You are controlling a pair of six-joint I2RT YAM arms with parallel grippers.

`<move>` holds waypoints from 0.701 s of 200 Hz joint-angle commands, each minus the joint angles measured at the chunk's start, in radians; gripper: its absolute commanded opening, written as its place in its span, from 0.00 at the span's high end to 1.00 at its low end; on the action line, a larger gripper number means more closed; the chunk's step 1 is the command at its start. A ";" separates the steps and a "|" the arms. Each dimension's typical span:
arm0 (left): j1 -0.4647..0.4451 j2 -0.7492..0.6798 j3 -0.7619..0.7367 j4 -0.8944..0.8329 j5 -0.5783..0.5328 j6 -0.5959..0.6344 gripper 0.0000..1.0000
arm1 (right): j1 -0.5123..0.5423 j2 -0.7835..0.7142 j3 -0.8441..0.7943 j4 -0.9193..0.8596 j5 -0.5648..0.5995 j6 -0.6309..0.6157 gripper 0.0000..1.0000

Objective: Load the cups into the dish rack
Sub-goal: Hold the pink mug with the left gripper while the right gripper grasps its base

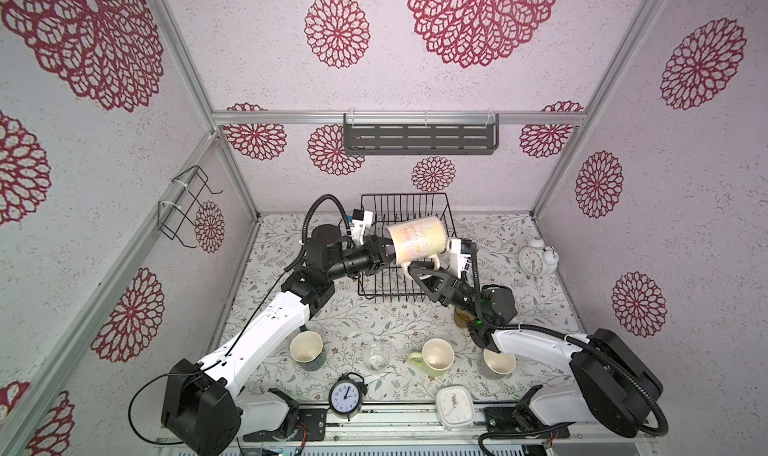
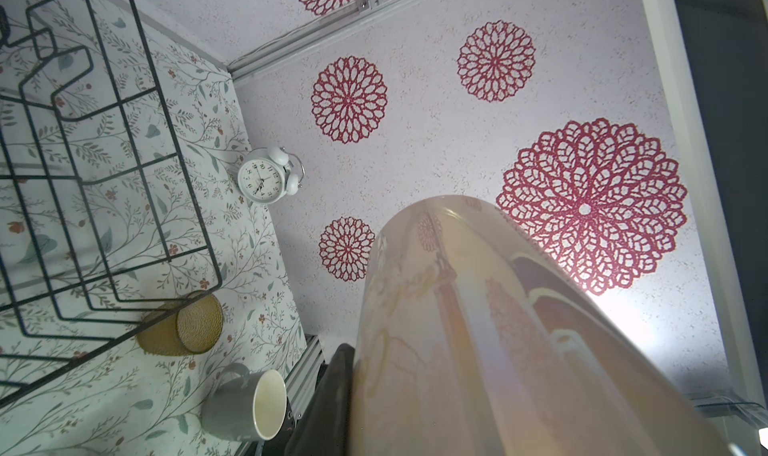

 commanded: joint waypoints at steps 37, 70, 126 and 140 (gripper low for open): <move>-0.014 -0.078 -0.010 0.124 -0.025 -0.024 0.96 | 0.005 0.032 0.034 0.155 0.075 0.038 0.46; -0.016 -0.077 -0.006 0.126 -0.022 -0.020 0.96 | 0.026 0.073 0.064 0.156 0.058 0.065 0.53; -0.021 -0.074 -0.016 0.135 -0.026 -0.030 0.96 | 0.040 0.107 0.101 0.155 0.046 0.078 0.50; -0.021 -0.075 -0.018 0.135 -0.028 -0.035 0.96 | 0.046 0.112 0.107 0.157 0.048 0.080 0.52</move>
